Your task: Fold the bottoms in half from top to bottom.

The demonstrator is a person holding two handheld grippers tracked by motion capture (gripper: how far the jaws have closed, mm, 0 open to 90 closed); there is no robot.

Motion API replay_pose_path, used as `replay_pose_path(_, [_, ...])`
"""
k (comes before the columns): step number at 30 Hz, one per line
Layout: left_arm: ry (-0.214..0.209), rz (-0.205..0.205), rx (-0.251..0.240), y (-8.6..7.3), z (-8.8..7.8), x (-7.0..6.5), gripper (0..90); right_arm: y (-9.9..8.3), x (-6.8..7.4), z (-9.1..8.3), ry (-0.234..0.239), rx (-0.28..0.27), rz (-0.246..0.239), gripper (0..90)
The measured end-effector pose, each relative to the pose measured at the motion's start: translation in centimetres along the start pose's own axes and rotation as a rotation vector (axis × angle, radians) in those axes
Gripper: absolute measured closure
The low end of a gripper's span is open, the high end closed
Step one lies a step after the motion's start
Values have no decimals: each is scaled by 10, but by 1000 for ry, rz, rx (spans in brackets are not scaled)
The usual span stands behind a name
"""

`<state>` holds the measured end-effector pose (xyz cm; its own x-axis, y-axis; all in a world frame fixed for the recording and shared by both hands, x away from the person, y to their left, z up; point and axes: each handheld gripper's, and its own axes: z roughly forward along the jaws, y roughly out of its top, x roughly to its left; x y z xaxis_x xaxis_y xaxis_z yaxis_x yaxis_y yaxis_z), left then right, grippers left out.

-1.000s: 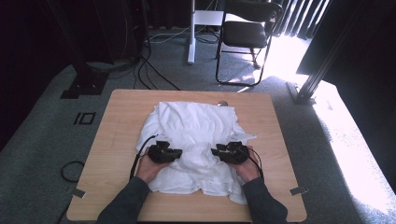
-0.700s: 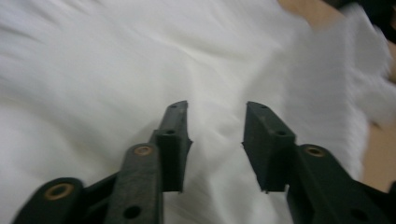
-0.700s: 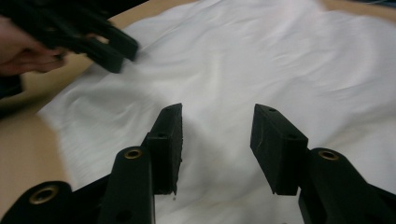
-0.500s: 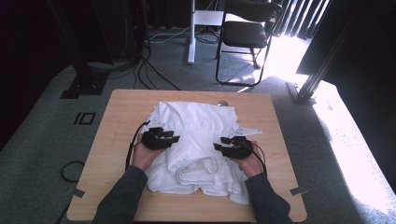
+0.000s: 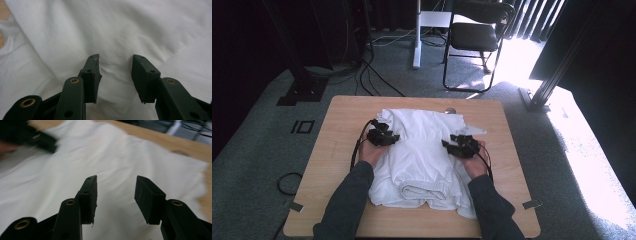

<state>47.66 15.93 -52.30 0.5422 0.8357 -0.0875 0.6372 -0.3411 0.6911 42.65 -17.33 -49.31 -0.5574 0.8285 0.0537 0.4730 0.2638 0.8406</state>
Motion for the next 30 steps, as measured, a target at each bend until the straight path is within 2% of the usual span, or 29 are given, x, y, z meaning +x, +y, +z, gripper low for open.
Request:
replay_pose_path(1, [-2,-7,4,-3,3,2,593,3,-8,10,-32,26,10,533])
replay_pose_path(2, [-2,-7,4,-3,3,2,597,3,-8,10,-32,26,10,533])
replay_pose_path(3, [-4,-11,7,-6,5,3,604,-1,-21,30,-88,95,31,548])
replay_pose_path(5, [-23,-32,-15,-19,7,8,613,-12,-28,46,-135,167,44,562])
replay_pose_path(6, [-33,-44,-37,-25,5,9,617,-20,-29,51,-141,199,47,562])
replay_pose_path(7, [-33,-44,-37,-25,5,9,622,-20,-29,51,-141,199,47,562])
replay_pose_path(8, [-47,-60,-62,-31,2,11,622,-27,-30,53,-147,209,49,563])
replay_pose_path(9, [-59,-71,-79,-39,-3,10,629,-39,-30,49,-132,147,86,566])
replay_pose_path(10, [-59,-71,-79,-39,-3,10,630,-39,-30,49,-132,147,86,566])
replay_pose_path(11, [-56,-55,-75,-47,-10,4,630,-45,-27,43,-116,135,75,567])
replay_pose_path(13, [-54,-39,-68,-52,-14,0,630,-47,-25,40,-110,136,75,567])
replay_pose_path(14, [-58,-43,-69,-56,-17,-2,629,-51,-18,32,-99,149,64,568])
replay_pose_path(15, [-70,-57,-75,-66,-26,-8,629,-53,-15,28,-90,156,55,568])
replay_pose_path(18, [-68,-59,-70,-75,-34,-15,629,-58,-9,19,-70,173,48,568])
replay_pose_path(19, [-64,-48,-62,-80,-38,-21,629,-63,-3,11,-60,182,37,568])
replay_pose_path(20, [-60,-47,-59,-83,-40,-25,629,-63,-3,11,-60,182,37,568])
replay_pose_path(21, [-49,-24,-55,-89,-45,-34,628,-66,2,5,-53,194,30,568])
replay_pose_path(22, [-49,-24,-55,-89,-45,-34,627,-66,2,5,-53,194,30,568])
replay_pose_path(23, [-59,-3,-32,-91,-50,-38,623,-67,4,0,-42,218,29,566])
replay_pose_path(26, [-57,8,-43,-89,-55,-37,562,-65,2,-3,-16,243,51,545])
replay_pose_path(27, [-33,-18,-96,-79,-65,-28,545,-61,-2,-5,-14,222,49,484])
replay_pose_path(28, [-33,-18,-96,-79,-65,-28,526,-61,-2,-5,-14,222,49,484])
replay_pose_path(29, [-13,-55,-144,-64,-74,-16,492,-50,-11,-8,-18,185,52,418])
replay_pose_path(30, [-13,-55,-144,-64,-74,-16,478,-50,-11,-8,-18,185,52,418])
